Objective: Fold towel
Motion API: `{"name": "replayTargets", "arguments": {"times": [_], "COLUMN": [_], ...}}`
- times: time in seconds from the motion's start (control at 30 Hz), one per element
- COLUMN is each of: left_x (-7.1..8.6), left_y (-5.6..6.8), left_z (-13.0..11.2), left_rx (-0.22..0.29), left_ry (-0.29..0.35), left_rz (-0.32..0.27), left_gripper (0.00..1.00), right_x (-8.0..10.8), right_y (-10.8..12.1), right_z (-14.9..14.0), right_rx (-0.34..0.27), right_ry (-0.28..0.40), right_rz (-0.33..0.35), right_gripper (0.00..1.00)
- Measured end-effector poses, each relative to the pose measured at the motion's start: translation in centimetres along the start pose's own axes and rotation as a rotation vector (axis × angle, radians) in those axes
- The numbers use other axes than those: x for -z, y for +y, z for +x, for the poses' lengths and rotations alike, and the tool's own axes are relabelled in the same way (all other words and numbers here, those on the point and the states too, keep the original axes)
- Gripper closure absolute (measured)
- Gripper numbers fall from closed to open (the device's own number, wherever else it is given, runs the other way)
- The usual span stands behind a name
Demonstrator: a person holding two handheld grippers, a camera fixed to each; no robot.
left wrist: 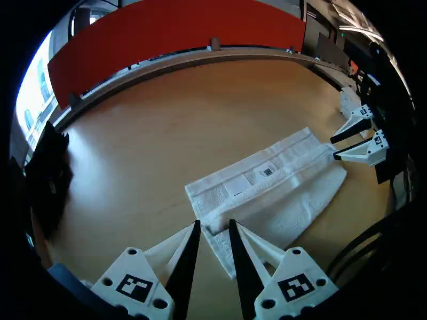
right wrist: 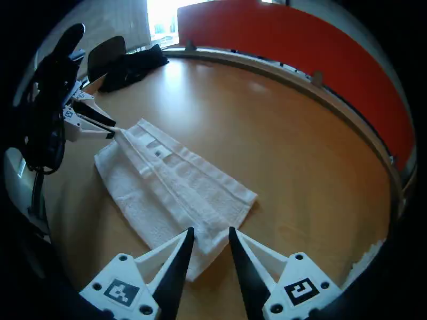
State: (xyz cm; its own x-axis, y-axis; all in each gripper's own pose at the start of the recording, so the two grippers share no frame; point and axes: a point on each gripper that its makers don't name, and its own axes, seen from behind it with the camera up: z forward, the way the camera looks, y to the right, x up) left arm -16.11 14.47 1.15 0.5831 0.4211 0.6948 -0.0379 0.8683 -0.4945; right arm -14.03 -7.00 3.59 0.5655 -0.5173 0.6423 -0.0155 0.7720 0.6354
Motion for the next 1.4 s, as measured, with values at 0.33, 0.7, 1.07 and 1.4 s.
{"name": "replayTargets", "arguments": {"times": [0.33,0.7,1.07,1.4], "left_x": [-0.2,-0.1,0.2,0.4], "left_y": [-0.9,-2.4,-2.7,-2.3], "left_z": [0.4,1.8,1.6,1.8], "left_rx": [0.004,0.015,0.028,0.035], "left_ry": [-0.001,0.015,0.016,0.022], "left_rz": [0.026,0.058,0.064,0.055], "left_gripper": [0.60,0.39,0.39,0.39], "right_x": [-0.3,-0.5,0.0,0.6], "right_y": [1.8,3.6,4.2,4.1], "right_z": [0.5,2.2,2.7,2.4], "right_rx": [0.035,0.037,0.025,0.020], "right_ry": [-0.003,0.017,0.041,0.047], "right_rz": [-0.057,-0.101,-0.121,-0.122], "right_gripper": [0.38,0.38,0.04,0.04]}}
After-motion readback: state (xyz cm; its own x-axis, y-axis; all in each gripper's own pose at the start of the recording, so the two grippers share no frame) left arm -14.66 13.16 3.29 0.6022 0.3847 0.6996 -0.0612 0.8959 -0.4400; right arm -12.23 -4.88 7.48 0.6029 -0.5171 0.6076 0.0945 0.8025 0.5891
